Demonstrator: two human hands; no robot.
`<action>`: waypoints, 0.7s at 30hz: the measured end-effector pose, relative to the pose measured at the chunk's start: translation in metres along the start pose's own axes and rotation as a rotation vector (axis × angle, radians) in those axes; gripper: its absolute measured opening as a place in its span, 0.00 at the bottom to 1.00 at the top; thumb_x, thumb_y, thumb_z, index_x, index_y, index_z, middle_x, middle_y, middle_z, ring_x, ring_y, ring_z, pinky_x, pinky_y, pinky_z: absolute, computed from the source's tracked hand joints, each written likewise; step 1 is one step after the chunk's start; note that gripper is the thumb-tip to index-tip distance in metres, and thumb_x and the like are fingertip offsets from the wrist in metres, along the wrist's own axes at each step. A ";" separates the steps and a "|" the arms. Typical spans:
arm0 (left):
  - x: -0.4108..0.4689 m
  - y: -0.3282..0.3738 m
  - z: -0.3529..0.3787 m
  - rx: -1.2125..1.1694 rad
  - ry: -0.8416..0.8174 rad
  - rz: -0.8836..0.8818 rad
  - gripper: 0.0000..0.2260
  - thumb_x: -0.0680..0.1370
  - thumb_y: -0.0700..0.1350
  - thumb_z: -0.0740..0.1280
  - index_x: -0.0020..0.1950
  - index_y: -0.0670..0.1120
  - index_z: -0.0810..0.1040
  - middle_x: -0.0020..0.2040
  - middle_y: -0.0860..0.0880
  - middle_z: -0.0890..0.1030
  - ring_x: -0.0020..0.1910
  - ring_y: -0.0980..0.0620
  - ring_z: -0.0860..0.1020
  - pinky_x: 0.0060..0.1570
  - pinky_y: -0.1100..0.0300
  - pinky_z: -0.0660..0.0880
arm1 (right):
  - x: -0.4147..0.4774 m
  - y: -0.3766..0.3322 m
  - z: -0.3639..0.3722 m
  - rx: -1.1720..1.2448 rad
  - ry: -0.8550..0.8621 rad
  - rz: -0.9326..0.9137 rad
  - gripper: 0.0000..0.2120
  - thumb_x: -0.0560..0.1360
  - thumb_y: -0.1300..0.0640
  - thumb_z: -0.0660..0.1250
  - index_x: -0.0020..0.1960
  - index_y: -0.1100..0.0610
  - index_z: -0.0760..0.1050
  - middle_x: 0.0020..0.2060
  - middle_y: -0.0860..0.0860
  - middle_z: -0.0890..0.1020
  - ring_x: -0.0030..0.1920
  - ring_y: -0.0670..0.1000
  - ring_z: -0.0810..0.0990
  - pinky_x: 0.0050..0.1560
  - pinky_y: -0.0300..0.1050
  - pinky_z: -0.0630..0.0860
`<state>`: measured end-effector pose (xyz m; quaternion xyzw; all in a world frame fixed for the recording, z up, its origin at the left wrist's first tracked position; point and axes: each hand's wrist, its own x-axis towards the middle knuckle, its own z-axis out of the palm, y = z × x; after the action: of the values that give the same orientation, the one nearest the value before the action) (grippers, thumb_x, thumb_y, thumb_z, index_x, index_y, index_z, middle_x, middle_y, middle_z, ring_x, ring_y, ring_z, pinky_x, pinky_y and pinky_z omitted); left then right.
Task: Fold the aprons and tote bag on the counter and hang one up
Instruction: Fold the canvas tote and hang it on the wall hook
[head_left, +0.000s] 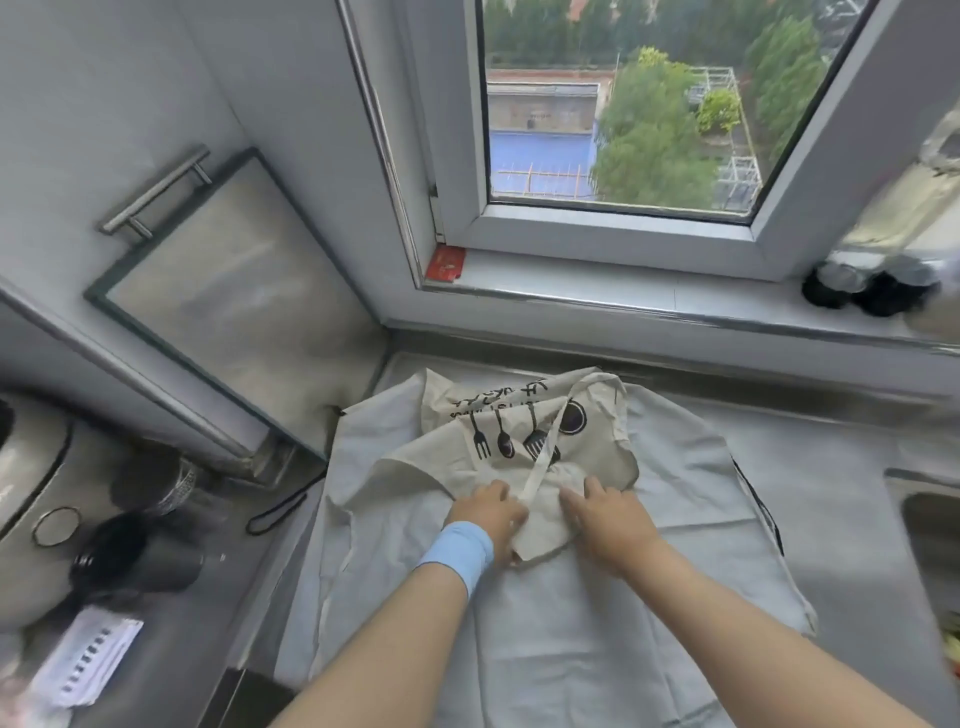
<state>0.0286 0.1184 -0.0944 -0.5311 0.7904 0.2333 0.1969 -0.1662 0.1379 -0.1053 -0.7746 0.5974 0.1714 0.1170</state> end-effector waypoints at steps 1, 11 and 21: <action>0.001 0.004 0.001 -0.002 0.008 0.017 0.18 0.73 0.49 0.70 0.63 0.56 0.76 0.68 0.50 0.66 0.66 0.44 0.67 0.64 0.53 0.68 | -0.003 0.001 0.001 -0.010 -0.008 0.007 0.21 0.77 0.60 0.57 0.69 0.52 0.65 0.59 0.55 0.73 0.57 0.58 0.77 0.51 0.50 0.68; -0.023 -0.015 -0.075 -0.146 0.377 -0.019 0.11 0.77 0.51 0.61 0.54 0.56 0.82 0.54 0.50 0.80 0.56 0.46 0.77 0.48 0.59 0.72 | -0.002 -0.007 -0.075 -0.048 0.176 0.276 0.09 0.77 0.57 0.62 0.51 0.53 0.81 0.50 0.52 0.83 0.48 0.55 0.83 0.38 0.43 0.70; -0.009 -0.052 -0.164 -0.867 0.547 -0.015 0.41 0.77 0.38 0.62 0.77 0.62 0.38 0.75 0.47 0.65 0.67 0.44 0.73 0.69 0.50 0.68 | 0.042 -0.014 -0.173 0.679 0.423 0.111 0.38 0.78 0.62 0.62 0.80 0.51 0.44 0.80 0.54 0.51 0.77 0.56 0.58 0.74 0.46 0.57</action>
<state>0.0697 0.0130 0.0359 -0.6114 0.6395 0.3908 -0.2540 -0.1212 0.0374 0.0351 -0.6766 0.6719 -0.1929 0.2314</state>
